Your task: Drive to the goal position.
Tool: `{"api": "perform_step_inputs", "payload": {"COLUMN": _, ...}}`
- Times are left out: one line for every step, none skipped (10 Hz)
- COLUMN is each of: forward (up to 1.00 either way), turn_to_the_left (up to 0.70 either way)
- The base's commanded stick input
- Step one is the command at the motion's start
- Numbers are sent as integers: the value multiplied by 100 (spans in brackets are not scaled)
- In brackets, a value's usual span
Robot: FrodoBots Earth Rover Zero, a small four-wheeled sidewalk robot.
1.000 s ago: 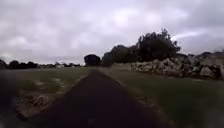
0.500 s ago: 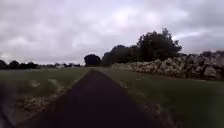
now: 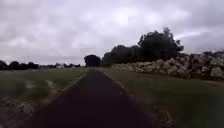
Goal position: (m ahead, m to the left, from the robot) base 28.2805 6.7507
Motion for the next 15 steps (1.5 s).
{"api": "perform_step_inputs", "payload": {"forward": 50, "turn_to_the_left": 0}}
{"api": "perform_step_inputs", "payload": {"forward": 50, "turn_to_the_left": 0}}
{"api": "perform_step_inputs", "payload": {"forward": 50, "turn_to_the_left": 0}}
{"api": "perform_step_inputs", "payload": {"forward": 50, "turn_to_the_left": 4}}
{"api": "perform_step_inputs", "payload": {"forward": 50, "turn_to_the_left": 17}}
{"api": "perform_step_inputs", "payload": {"forward": 50, "turn_to_the_left": 25}}
{"api": "perform_step_inputs", "payload": {"forward": 50, "turn_to_the_left": 25}}
{"api": "perform_step_inputs", "payload": {"forward": 50, "turn_to_the_left": 25}}
{"api": "perform_step_inputs", "payload": {"forward": 50, "turn_to_the_left": 25}}
{"api": "perform_step_inputs", "payload": {"forward": 50, "turn_to_the_left": 25}}
{"api": "perform_step_inputs", "payload": {"forward": 50, "turn_to_the_left": 25}}
{"api": "perform_step_inputs", "payload": {"forward": 50, "turn_to_the_left": 25}}
{"api": "perform_step_inputs", "payload": {"forward": 50, "turn_to_the_left": 25}}
{"api": "perform_step_inputs", "payload": {"forward": 50, "turn_to_the_left": 25}}
{"api": "perform_step_inputs", "payload": {"forward": 50, "turn_to_the_left": 25}}
